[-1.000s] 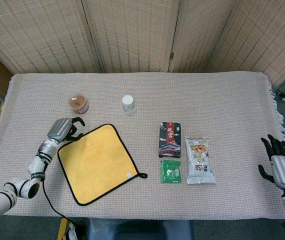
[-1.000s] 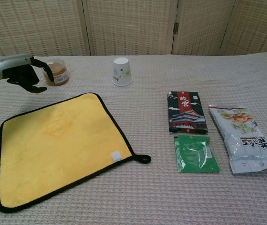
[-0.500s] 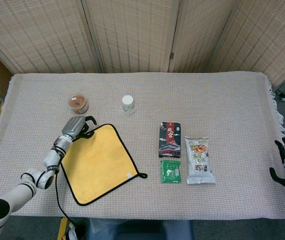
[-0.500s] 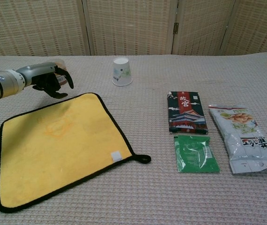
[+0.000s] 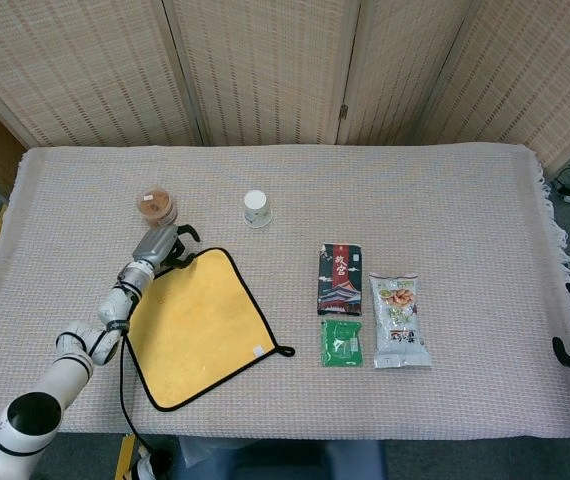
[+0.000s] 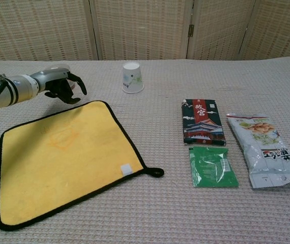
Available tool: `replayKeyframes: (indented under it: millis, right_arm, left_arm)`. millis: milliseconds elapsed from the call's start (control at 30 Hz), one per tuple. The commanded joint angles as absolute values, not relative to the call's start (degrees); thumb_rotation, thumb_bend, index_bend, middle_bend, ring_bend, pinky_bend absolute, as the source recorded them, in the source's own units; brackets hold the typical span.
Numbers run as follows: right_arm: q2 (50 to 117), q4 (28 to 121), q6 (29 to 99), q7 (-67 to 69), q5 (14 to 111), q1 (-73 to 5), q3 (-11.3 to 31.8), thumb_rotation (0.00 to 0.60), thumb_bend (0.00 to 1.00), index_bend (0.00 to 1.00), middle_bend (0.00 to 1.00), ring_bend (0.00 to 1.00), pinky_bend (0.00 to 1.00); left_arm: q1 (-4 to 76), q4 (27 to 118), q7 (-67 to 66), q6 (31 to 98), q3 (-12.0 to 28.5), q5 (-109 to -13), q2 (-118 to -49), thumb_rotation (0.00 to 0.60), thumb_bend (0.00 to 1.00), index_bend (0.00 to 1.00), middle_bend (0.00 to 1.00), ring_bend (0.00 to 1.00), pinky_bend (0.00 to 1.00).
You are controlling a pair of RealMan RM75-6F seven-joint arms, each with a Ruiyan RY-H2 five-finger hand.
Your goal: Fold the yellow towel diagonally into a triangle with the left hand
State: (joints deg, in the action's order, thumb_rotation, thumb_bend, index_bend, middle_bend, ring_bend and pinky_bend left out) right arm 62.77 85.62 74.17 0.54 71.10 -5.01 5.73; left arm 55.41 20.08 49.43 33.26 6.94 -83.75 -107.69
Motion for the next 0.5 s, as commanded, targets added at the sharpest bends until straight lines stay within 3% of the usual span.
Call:
replayKeyframes:
  millis: [33,500]
  right_arm:
    - [62.9,85.4,73.8,0.4,70.8,-5.1,5.8,0.600,0.45,0.00,0.00,0.00,0.00]
    - [62.8,85.0,72.8,0.6,69.7,-5.2,6.2,0.600,0.45,0.00,0.00,0.00,0.00]
  left_arm:
    - [56.1,18.2,51.6,32.7,5.8,-84.7,-109.0,0.600,0.47,0.40,1.00,1.00,1.00]
    - [57.7,13.4,58.1,32.2,3.7,-86.1,-112.2,0.600,0.48,0.40,1.00,1.00,1.00]
